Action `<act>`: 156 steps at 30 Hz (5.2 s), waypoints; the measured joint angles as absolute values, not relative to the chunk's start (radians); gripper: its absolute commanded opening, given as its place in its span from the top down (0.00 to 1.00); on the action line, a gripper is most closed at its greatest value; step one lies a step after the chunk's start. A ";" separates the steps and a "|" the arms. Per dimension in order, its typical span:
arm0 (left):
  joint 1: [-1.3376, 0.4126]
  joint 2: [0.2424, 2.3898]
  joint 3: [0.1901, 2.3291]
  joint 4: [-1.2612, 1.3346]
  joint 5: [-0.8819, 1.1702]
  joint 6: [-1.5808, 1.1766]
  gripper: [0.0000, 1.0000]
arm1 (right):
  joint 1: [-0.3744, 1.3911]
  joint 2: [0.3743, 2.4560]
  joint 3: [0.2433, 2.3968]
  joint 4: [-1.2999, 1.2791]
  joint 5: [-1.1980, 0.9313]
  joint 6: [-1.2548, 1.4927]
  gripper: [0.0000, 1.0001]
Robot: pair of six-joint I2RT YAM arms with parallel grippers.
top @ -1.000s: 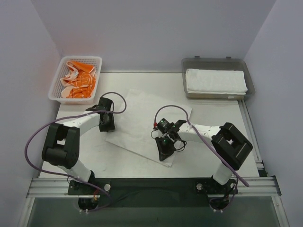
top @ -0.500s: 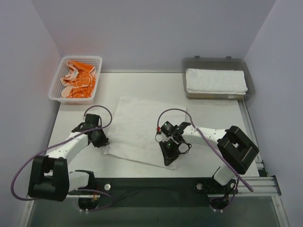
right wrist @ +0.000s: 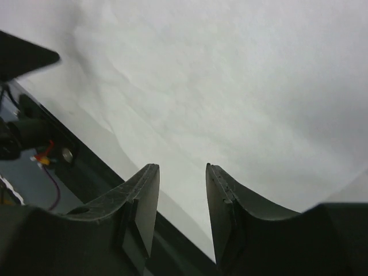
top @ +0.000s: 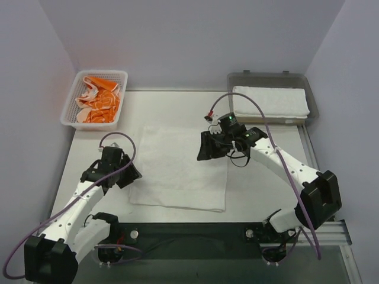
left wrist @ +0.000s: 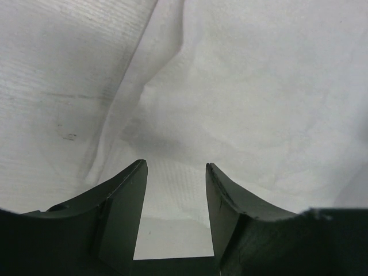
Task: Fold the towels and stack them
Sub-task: Fold the towel
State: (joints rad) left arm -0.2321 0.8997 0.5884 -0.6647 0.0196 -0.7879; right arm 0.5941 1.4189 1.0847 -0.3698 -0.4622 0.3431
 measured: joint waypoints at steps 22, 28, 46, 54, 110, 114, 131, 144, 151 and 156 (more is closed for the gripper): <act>-0.274 1.012 0.450 -0.475 -0.011 -0.830 0.43 | 0.667 2.387 1.802 0.071 -0.638 0.467 0.43; -0.273 0.985 0.420 -0.445 -0.002 -0.856 0.43 | 0.615 2.387 1.803 0.086 -0.581 0.571 0.42; -0.273 1.080 0.719 -0.475 -0.028 -0.746 0.35 | 0.376 2.048 1.428 0.146 -0.471 0.622 0.46; -0.273 1.489 0.969 -0.267 0.052 -0.702 0.39 | 0.292 1.796 1.195 0.099 -0.361 0.536 0.52; -0.134 1.660 1.059 -0.168 -0.054 -0.537 0.35 | 0.248 1.912 1.283 0.093 -0.342 0.322 0.51; -0.134 1.700 1.097 -0.207 -0.112 -0.437 0.36 | 0.248 1.919 1.375 -0.013 -0.327 0.228 0.53; -0.131 1.890 1.200 -0.335 -0.142 -0.294 0.44 | 0.270 2.144 1.546 -0.214 -0.385 0.154 0.53; -0.128 1.901 1.216 -0.347 -0.123 -0.260 0.60 | 0.283 2.197 1.633 -0.244 -0.366 0.155 0.50; -0.128 1.908 1.223 -0.347 -0.097 -0.250 0.75 | 0.289 2.231 1.681 -0.248 -0.377 0.146 0.62; -0.127 1.910 1.226 -0.347 -0.092 -0.248 0.82 | 0.300 2.267 1.725 -0.255 -0.400 0.125 0.79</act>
